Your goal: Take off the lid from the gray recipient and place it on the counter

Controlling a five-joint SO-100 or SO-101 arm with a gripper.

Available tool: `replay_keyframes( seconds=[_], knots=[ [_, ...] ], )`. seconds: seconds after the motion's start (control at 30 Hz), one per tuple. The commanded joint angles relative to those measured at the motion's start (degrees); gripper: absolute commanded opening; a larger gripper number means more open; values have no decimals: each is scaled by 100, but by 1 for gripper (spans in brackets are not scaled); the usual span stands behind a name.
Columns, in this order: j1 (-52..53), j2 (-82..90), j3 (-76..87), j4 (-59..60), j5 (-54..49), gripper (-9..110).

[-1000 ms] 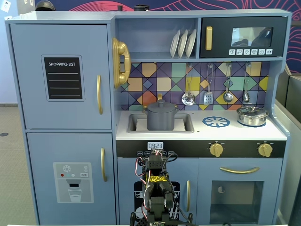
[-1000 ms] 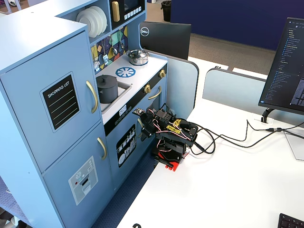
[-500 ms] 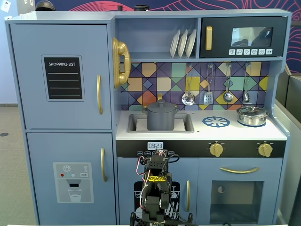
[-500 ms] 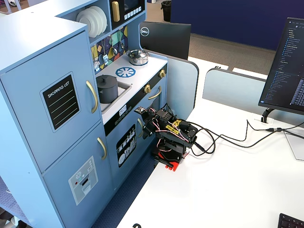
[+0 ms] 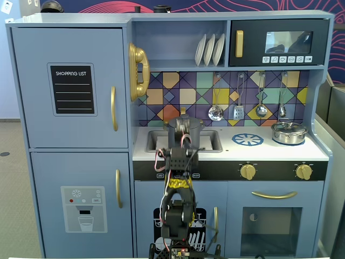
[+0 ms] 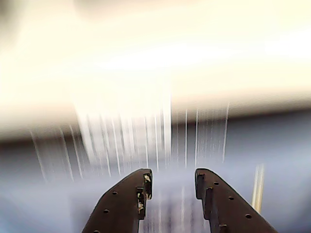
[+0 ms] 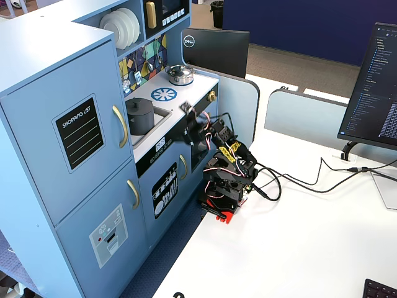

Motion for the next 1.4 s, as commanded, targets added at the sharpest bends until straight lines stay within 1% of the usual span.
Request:
replay_keyframes(
  seconds=[0.0, 0.1, 0.17, 0.5, 0.57, 1.0, 1.37],
  knots=[
    [-26, -650, -1072, -1160, 114, 0],
    [-105, -896, -1107, -2145, 246, 0],
    [-132, -1099, -1116, -2584, 246, 3],
    [-79, -2013, -1160, -3867, 211, 16],
    [-70, -2224, -1195, -4122, 167, 17],
    [-185, -3401, -1283, -5616, -26, 16],
    [-211, -4430, -1890, -6056, -62, 13]
  ],
)
